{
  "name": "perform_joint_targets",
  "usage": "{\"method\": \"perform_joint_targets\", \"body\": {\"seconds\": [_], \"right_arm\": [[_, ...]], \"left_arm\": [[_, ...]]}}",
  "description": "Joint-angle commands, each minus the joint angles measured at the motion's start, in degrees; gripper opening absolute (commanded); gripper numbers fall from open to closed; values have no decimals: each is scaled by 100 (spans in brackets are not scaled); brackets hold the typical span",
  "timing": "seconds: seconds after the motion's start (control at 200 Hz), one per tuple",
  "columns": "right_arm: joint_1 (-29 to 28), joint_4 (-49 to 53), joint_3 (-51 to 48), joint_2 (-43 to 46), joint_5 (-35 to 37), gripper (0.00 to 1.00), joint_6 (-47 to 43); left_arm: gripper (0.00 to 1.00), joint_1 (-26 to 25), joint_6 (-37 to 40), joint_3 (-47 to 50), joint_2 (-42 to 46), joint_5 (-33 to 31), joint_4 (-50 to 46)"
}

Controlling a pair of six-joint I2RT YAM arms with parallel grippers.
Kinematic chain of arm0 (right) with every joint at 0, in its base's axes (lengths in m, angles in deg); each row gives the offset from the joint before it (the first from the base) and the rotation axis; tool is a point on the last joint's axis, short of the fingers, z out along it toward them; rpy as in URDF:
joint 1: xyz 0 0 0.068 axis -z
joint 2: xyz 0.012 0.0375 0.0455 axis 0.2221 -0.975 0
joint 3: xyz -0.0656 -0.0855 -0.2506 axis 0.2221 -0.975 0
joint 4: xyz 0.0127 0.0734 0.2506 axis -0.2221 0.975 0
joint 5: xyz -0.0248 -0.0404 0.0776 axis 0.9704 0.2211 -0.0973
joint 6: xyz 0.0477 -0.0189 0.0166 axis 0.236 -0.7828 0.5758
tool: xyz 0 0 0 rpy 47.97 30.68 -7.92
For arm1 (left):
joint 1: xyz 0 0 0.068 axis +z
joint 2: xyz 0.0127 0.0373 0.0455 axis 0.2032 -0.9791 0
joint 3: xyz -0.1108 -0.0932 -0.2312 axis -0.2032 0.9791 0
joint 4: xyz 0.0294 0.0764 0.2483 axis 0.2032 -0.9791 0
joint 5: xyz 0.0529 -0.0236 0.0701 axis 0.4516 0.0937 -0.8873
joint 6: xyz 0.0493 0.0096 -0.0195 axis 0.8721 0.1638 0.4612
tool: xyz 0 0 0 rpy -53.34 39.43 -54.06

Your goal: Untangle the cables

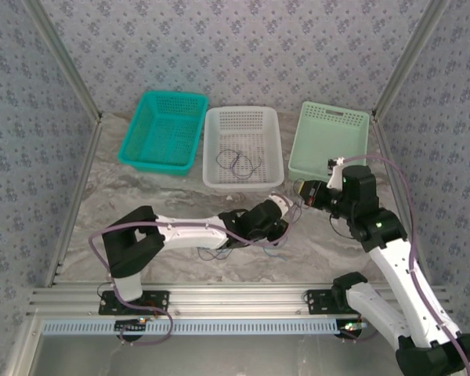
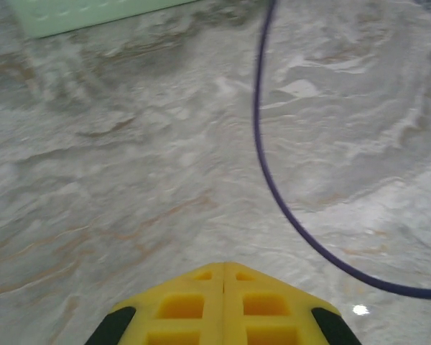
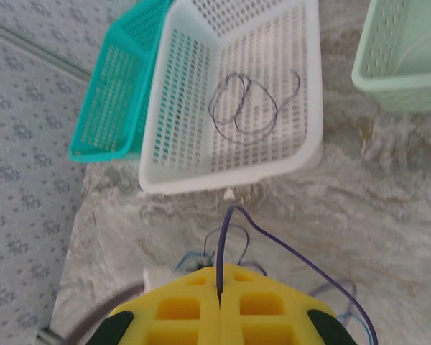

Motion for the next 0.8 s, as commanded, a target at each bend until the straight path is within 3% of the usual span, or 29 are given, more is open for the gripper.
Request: {"method": "perform_joint_targets", "body": {"seconds": [0.0, 0.11, 0.27, 0.565, 0.71, 0.795], "right_arm": [[265, 733, 241, 70, -706, 0, -234], [678, 746, 166, 179, -1011, 0, -222], [746, 480, -63, 377, -655, 0, -1], [707, 161, -180, 307, -355, 0, 240], [653, -109, -224, 316, -308, 0, 362], [586, -222, -231, 307, -277, 0, 420]], "left_arm": [[0, 335, -346, 338, 186, -365, -24], [0, 579, -527, 721, 436, -311, 236], [0, 422, -290, 995, 789, 251, 791], [42, -325, 128, 1226, 1245, 295, 1392], [54, -478, 189, 1313, 1422, 266, 1735], [55, -539, 278, 1270, 1467, 241, 1789]]}}
